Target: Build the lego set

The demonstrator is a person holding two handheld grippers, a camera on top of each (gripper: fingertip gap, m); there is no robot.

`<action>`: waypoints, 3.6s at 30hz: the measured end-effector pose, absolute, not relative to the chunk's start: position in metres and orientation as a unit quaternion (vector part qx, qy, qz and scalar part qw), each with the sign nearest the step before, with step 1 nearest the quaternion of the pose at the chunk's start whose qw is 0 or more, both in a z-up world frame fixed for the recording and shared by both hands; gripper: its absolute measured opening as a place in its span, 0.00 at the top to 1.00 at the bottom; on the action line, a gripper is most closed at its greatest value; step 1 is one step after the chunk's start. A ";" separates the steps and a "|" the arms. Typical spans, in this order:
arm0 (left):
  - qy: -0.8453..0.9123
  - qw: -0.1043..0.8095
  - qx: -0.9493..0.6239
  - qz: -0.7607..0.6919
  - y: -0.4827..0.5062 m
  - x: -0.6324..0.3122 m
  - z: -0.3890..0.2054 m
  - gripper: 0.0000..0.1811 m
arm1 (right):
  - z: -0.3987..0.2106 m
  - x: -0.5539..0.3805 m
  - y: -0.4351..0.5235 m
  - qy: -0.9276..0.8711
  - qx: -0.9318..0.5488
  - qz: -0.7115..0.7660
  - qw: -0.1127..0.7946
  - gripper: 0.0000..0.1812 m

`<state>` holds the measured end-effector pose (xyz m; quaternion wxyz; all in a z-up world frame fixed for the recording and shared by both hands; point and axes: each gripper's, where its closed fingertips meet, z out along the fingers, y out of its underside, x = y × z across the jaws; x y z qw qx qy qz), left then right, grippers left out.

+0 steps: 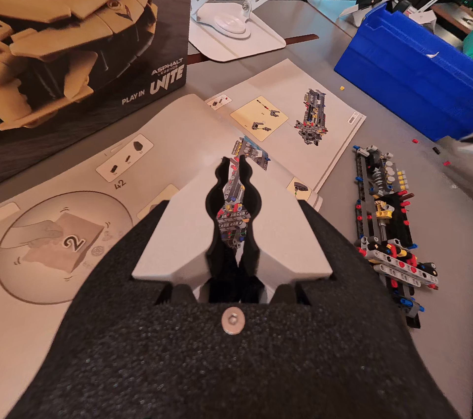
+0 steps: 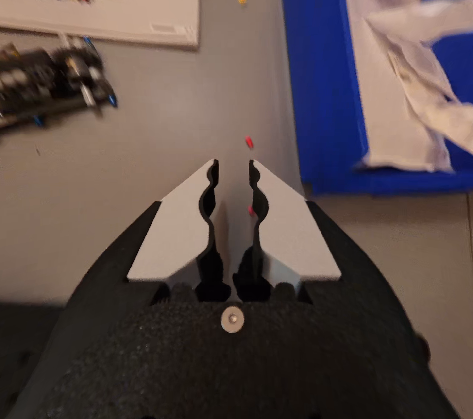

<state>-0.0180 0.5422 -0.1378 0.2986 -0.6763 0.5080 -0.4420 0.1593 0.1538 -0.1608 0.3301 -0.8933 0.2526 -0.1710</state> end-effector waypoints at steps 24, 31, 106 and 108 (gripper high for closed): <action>0.506 0.283 -0.680 -0.449 0.537 -0.016 -0.145 0.97 | -0.206 0.105 0.132 0.171 -0.931 -0.086 0.311 0.97; 0.502 0.280 -0.681 -0.453 0.537 -0.016 -0.144 0.97 | -0.176 0.172 0.214 0.192 -0.895 -0.151 0.374 0.98; 0.497 0.256 -0.679 -0.476 0.531 -0.018 -0.140 0.97 | -0.184 0.256 0.290 0.265 -0.873 -0.206 0.353 0.90; 0.498 0.253 -0.679 -0.477 0.530 -0.018 -0.140 0.96 | -0.171 0.227 0.265 0.260 -0.869 -0.196 0.372 0.89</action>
